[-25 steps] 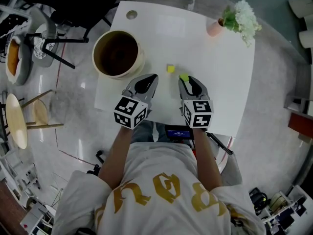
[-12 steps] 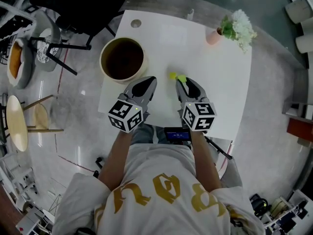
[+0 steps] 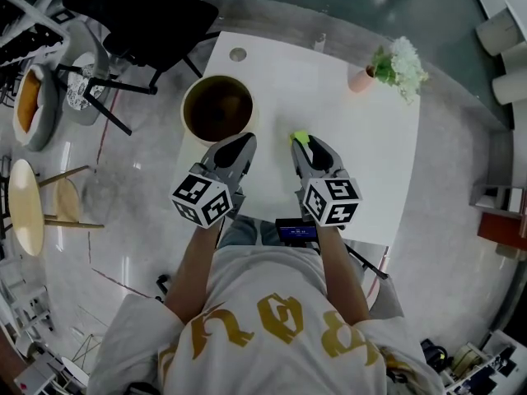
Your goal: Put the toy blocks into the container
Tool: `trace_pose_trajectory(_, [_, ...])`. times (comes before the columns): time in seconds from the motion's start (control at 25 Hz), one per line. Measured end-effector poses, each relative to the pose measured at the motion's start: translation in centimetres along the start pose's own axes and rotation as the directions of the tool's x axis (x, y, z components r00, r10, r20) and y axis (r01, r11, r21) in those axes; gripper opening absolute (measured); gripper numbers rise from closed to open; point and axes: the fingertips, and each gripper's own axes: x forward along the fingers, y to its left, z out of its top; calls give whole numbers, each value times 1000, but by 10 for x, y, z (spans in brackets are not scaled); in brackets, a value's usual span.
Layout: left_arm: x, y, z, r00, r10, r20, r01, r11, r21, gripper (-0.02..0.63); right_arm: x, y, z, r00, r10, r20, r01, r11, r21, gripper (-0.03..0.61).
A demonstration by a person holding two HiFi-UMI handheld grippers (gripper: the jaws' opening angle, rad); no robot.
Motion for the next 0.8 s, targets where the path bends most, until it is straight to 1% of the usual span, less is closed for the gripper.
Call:
trace_pose_trajectory(0.2, [-11,14,6,999,44,-8,-44,999,22,0,6,15,11,999,29,25,-29,1000,-12,156])
trace_pose_trajectory(0.4, [-26,28,15,996,88,16,-89,996,28,1,11,31,22,997,60,43,-59,998,-35,156])
trace_pose_trajectory(0.68, [-40,46,28,990,137,35,-139,989,55,0,22,49,29,995,93,44,-91,994,-62,156])
trace_pose_trajectory(0.8, [-46,54,30,987,155,40,-157,986,54,1,28,58,31,993,115,40,-111,991,-72,156])
